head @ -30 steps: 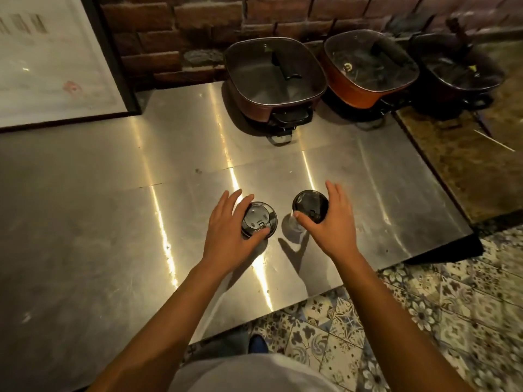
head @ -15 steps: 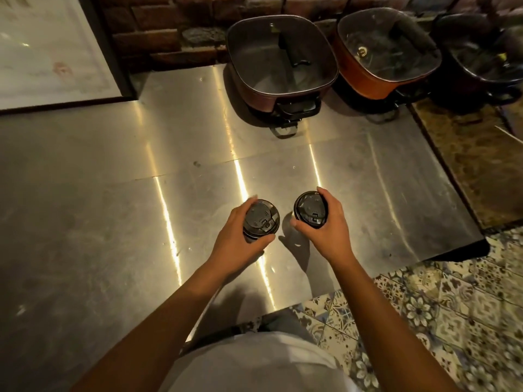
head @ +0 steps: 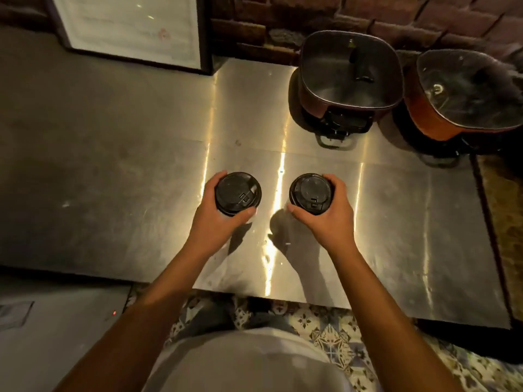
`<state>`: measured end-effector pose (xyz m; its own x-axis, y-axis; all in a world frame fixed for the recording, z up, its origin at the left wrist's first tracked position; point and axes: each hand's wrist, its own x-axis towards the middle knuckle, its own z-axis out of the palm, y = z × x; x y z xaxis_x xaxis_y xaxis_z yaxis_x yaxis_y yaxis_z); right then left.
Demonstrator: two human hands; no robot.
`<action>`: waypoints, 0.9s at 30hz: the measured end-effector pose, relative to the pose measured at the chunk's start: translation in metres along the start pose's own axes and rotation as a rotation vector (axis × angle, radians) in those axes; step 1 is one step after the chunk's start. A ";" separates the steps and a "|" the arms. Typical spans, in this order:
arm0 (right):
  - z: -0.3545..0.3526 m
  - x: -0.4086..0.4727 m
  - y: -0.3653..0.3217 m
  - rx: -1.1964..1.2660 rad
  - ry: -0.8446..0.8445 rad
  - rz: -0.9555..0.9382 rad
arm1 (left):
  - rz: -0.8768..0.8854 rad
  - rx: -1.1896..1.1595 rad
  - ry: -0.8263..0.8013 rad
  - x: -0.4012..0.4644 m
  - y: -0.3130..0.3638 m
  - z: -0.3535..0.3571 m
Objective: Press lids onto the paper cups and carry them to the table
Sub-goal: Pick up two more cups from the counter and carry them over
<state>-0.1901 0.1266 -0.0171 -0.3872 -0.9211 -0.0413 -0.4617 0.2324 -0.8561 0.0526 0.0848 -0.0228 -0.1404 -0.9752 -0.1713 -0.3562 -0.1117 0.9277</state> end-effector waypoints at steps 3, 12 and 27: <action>0.015 0.001 -0.031 0.010 -0.087 -0.143 | 0.023 -0.014 0.151 -0.034 0.007 -0.033; 0.104 -0.038 -0.140 0.119 -0.326 -0.443 | 0.024 0.042 0.599 -0.132 0.009 -0.141; 0.254 -0.225 -0.272 0.268 -0.621 -0.719 | -0.059 0.108 0.951 -0.324 -0.060 -0.311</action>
<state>0.2251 0.1910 0.0941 0.4379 -0.8333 0.3375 -0.1967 -0.4551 -0.8684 0.4072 0.3479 0.0799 0.6723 -0.7208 0.1687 -0.4288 -0.1934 0.8824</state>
